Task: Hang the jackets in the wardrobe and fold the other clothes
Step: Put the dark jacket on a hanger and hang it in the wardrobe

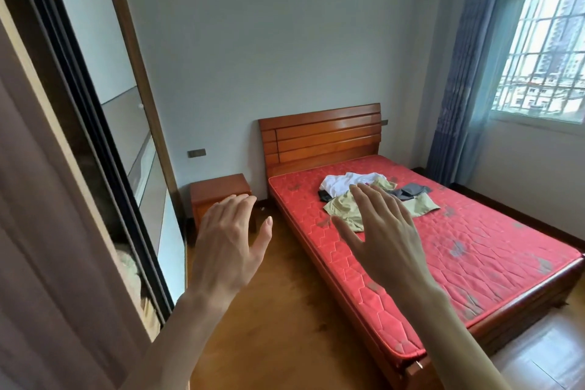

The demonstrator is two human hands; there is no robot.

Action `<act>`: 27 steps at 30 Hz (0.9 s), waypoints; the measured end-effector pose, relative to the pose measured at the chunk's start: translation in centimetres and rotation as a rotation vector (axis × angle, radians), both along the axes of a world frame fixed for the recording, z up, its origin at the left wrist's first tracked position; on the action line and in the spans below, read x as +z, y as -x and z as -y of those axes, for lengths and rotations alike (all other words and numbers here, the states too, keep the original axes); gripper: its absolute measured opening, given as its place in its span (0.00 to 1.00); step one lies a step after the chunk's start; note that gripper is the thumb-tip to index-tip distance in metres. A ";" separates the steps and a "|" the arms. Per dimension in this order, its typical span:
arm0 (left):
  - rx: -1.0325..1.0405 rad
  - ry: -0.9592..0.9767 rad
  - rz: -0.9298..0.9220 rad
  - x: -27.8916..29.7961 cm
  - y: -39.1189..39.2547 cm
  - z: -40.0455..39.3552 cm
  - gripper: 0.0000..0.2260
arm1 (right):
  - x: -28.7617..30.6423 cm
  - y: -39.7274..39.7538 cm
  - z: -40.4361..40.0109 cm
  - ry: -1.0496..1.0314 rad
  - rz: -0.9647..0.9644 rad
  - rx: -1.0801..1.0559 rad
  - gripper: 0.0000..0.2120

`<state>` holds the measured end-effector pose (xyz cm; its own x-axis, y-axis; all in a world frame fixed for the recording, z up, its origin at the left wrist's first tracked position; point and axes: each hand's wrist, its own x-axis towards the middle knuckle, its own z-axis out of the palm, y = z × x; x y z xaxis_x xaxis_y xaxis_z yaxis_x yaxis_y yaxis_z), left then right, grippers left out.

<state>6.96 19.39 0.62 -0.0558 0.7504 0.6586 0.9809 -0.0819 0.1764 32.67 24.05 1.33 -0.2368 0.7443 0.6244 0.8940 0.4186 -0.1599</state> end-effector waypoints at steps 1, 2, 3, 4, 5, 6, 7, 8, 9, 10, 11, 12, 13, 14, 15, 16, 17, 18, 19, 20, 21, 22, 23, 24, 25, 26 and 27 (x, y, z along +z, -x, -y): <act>-0.003 -0.001 -0.005 0.1 -0.5 -1.0 0.28 | 0.1 -0.2 -1.0 -0.002 0.001 -0.008 0.35; -0.013 -0.001 -0.005 0.1 -1.0 -2.1 0.28 | 0.1 -0.5 -1.9 -0.003 0.002 -0.017 0.35; -0.024 0.004 0.001 0.3 -1.6 -3.2 0.28 | 0.1 -0.9 -2.7 0.007 0.001 -0.028 0.35; -0.040 0.002 0.005 0.3 -2.3 -4.3 0.27 | -0.1 -1.3 -3.6 0.013 0.004 -0.041 0.35; -0.055 -0.004 0.008 0.4 -2.9 -5.4 0.27 | -0.2 -1.8 -4.4 0.017 0.008 -0.058 0.34; -0.069 -0.007 0.010 0.4 -3.6 -6.6 0.26 | -0.3 -2.4 -5.2 0.020 0.011 -0.077 0.34; -0.085 -0.008 0.010 0.3 -4.4 -7.9 0.25 | -0.4 -3.0 -6.0 0.025 0.014 -0.097 0.34; -0.104 -0.009 0.009 0.3 -5.2 -9.1 0.24 | -0.5 -3.7 -6.7 0.029 0.017 -0.117 0.34; -0.122 -0.013 0.005 0.2 -6.0 -10.5 0.25 | -0.6 -4.4 -7.4 0.028 0.022 -0.144 0.34; -0.148 -0.015 0.000 0.1 -6.9 -11.8 0.25 | -0.8 -5.3 -8.1 0.025 0.028 -0.174 0.34; -0.175 -0.011 -0.004 -0.1 -7.9 -13.2 0.27 | -0.9 -6.3 -8.8 0.023 0.035 -0.204 0.33; -0.204 -0.002 -0.011 -0.3 -8.8 -14.7 0.28 | -1.1 -7.3 -9.5 0.023 0.043 -0.233 0.33; -0.234 0.007 -0.016 -0.5 -9.7 -16.2 0.29 | -1.3 -8.3 -10.2 0.030 0.048 -0.262 0.33; -0.267 0.012 -0.016 -0.8 -10.7 -17.7 0.29 | -1.6 -9.3 -10.9 0.041 0.051 -0.293 0.34; -0.302 0.013 -0.012 -1.1 -11.7 -19.2 0.29 | -1.8 -10.4 -11.6 0.056 0.055 -0.326 0.34; -0.337 0.013 -0.007 -1.4 -12.7 -20.7 0.28 | -2.1 -11.3 -12.4 0.067 0.059 -0.359 0.34; -0.369 0.015 -0.004 -1.7 -13.7 -22.1 0.28 | -2.3 -12.2 -13.2 0.075 0.059 -0.388 0.35; -0.404 0.016 -0.002 -2.0 -14.6 -23.5 0.28 | -2.5 -13.0 -14.0 0.079 0.055 -0.415 0.35; -0.441 0.017 0.001 -2.3 -15.6 -24.8 0.28 | -2.7 -13.7 -14.8 0.082 0.050 -0.442 0.34; -0.477 0.022 0.006 -2.5 -16.5 -26.2 0.28 | -2.8 -14.4 -15.5 0.083 0.043 -0.471 0.34; -0.509 0.031 0.012 -2.8 -17.5 -27.5 0.28 | -3.0 -15.2 -16.2 0.083 0.035 -0.502 0.33; -0.537 0.047 0.019 -3.0 -18.7 -28.9 0.28 | -3.0 -15.9 -16.9 0.083 0.026 -0.535 0.33; -0.564 0.063 0.022 -3.1 -19.8 -30.2 0.28 | -3.1 -16.7 -17.6 0.084 0.017 -0.568 0.33; -0.591 0.073 0.024 -3.2 -21.1 -31.5 0.28 | -3.1 -17.6 -18.2 0.087 0.010 -0.604 0.32; -0.622 0.075 0.028 -3.2 -22.5 -32.6 0.27 | -3.2 -18.5 -18.7 0.092 0.003 -0.643 0.33; -0.656 0.068 0.033 -3.3 -24.0 -33.7 0.26 | -3.3 -19.4 -19.0 0.094 -0.002 -0.683 0.33; -0.694 0.058 0.036 -3.3 -25.5 -34.7 0.26 | -3.3 -20.3 -19.2 0.092 -0.003 -0.723 0.33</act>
<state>32.41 54.10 -2.71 0.4288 0.6544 0.6229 0.6985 -0.6774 0.2309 53.02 43.26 -2.01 0.3360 0.7636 0.5514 0.9413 -0.2922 -0.1689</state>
